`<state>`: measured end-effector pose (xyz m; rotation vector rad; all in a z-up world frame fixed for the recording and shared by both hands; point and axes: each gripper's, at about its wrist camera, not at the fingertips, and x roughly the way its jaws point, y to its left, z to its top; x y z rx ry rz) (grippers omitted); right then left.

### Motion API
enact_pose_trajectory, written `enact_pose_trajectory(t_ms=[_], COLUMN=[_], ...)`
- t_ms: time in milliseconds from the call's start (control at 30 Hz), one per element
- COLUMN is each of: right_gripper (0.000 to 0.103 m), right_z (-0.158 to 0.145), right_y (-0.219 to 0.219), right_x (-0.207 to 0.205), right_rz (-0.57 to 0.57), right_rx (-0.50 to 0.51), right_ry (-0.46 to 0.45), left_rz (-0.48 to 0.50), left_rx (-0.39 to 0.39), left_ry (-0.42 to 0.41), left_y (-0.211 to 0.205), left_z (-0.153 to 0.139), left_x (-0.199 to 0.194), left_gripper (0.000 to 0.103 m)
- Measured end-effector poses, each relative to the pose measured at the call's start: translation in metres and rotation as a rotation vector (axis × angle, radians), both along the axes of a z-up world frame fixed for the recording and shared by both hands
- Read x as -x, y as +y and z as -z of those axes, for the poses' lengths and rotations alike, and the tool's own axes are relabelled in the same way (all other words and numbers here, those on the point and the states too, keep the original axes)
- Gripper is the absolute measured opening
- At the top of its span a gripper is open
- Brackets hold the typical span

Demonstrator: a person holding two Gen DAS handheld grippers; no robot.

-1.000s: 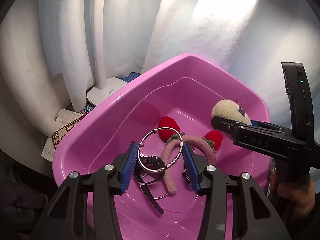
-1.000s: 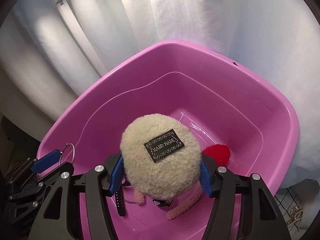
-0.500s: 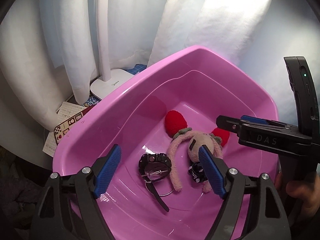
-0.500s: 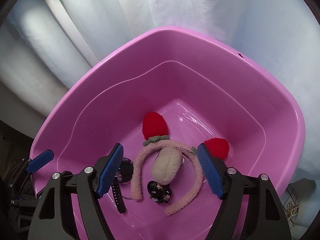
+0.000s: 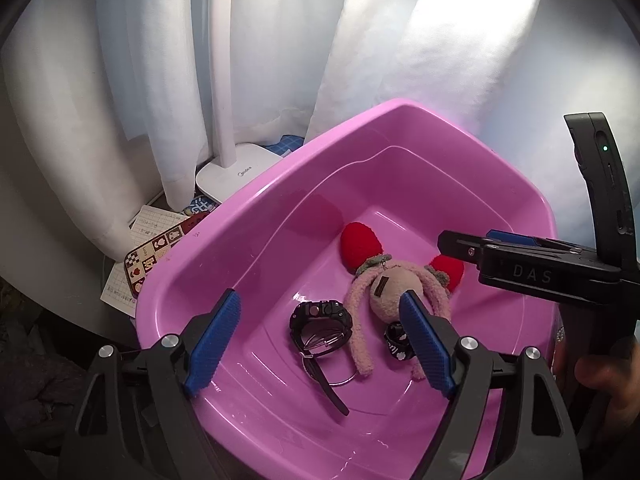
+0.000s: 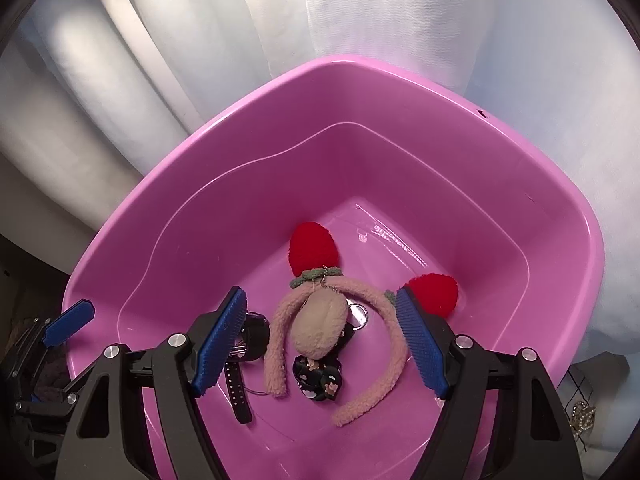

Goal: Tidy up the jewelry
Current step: 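Withdraw both tools from the tub back over the table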

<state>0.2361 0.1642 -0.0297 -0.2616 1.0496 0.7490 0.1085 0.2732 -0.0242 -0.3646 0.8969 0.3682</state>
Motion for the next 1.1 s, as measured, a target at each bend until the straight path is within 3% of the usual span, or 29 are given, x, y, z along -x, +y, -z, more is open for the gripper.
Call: enact_pose_trajectory(t_ms=[300, 567, 833, 1100], right_gripper=[0.074, 0.074, 0.074, 0.074], right_z=[-0.024, -0.048, -0.052, -0.038], right_y=[-0.015, -0.057, -0.131, -0.237], right_x=[0.023, 0.052, 0.082, 0.118], right_rz=[-0.025, -0.019, 0.031, 0.097], right_rx=[-0.056, -0.132, -0.206, -0.236], right_ry=[-0.052, -0.109, -0.135, -0.137], left_rz=[-0.031, -0.052, -0.064, -0.001], left_rx=[-0.034, -0.063, -0.07, -0.058], left_ry=[-0.026, -0.091, -0.128, -0.131], left_y=[-0.011, -0.037, -0.082, -0.155], left_z=[-0.015, -0.038, -0.051, -0.052], left_x=[0.018, 0.044, 0.062, 0.075], left_gripper=[0.083, 0.086, 0.089, 0.094])
